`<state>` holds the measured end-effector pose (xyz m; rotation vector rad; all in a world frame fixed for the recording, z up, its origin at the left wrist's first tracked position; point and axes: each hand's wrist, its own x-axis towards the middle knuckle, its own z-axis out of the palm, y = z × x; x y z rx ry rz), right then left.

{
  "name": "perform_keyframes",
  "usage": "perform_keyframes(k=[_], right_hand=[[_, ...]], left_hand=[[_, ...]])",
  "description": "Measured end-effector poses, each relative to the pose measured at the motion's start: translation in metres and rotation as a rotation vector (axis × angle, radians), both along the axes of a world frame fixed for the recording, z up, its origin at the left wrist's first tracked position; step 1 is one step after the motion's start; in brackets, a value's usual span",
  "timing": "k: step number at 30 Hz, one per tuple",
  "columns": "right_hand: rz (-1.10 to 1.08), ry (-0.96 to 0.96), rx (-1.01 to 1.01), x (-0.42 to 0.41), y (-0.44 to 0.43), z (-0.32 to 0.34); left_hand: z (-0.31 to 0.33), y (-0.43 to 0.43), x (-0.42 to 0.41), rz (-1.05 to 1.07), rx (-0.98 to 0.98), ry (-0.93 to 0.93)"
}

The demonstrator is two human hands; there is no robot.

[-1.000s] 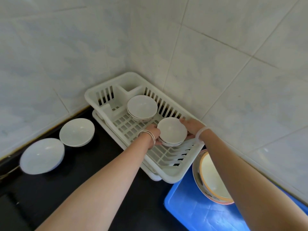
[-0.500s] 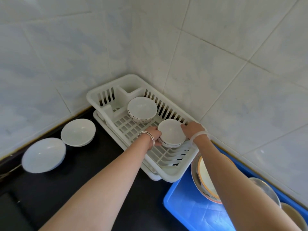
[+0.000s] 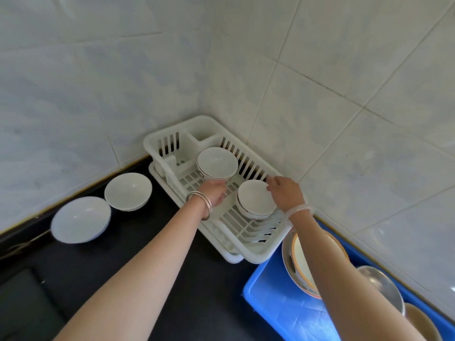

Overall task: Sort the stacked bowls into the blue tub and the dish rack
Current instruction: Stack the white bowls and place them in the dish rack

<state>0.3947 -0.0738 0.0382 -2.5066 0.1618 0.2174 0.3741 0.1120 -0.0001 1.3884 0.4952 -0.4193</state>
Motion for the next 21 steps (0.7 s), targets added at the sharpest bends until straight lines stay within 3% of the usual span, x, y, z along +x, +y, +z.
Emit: perform_keyframes(k=[5,13,18,21], right_hand=[[0.145,-0.043,0.173,-0.046,0.073,0.016],[0.347,0.237,0.238,-0.080,0.199,-0.033],[0.376,0.314,0.023,-0.065,0.244,-0.077],[0.346,0.310,-0.025,-0.047,0.260,-0.097]], left_hand=[[-0.001,0.063,-0.057,0.188,0.061,-0.103],[-0.059,0.159,-0.159,0.677,0.309,0.154],[-0.084,0.193,-0.173,0.790,0.415,0.278],[-0.089,0.211,-0.165,0.865,0.352,0.247]])
